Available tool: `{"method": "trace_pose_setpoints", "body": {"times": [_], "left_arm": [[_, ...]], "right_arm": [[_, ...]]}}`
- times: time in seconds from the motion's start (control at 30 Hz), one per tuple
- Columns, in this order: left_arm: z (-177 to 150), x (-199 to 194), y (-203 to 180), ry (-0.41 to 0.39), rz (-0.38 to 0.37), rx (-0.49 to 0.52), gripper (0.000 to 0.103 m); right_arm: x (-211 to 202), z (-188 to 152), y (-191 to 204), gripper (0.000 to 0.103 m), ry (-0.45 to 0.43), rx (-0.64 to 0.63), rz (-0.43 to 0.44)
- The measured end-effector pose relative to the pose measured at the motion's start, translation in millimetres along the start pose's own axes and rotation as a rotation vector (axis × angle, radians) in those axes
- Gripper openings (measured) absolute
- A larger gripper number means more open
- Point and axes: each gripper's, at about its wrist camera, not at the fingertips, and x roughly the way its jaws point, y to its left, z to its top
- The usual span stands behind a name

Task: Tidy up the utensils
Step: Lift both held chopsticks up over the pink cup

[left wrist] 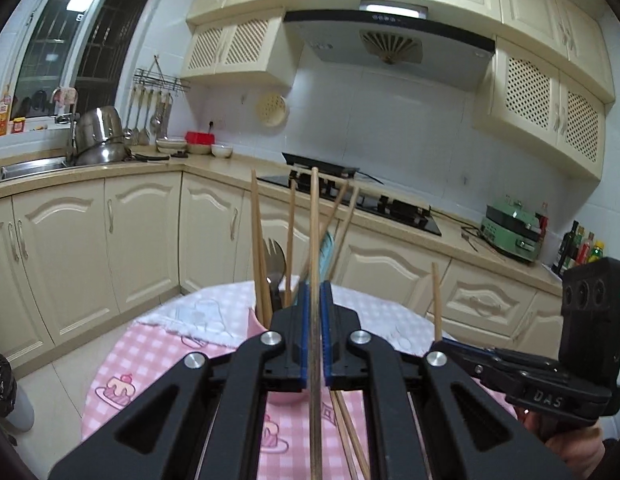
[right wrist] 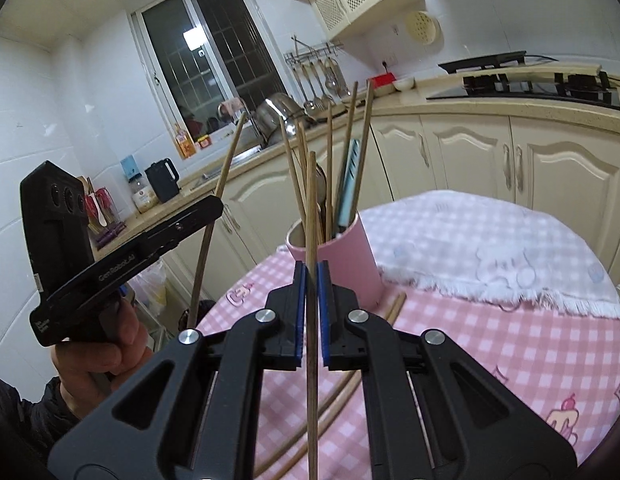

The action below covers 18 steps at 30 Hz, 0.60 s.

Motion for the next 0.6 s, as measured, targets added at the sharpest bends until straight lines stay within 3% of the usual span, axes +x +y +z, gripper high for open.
{"method": "trace_pose_setpoints", "body": {"times": [0.3,0.6], "left_arm": [[18.7,6.0,11.0,-0.104,0.024,-0.06,0.004],[55.4,19.8,9.3,-0.201,0.027,-0.045,0.004]], "right_arm": [[2.2,28.7,8.8,0.006,-0.07,-0.027,0.028],[4.9,87.8,24.6,0.006,-0.185,-0.097,0.055]]}}
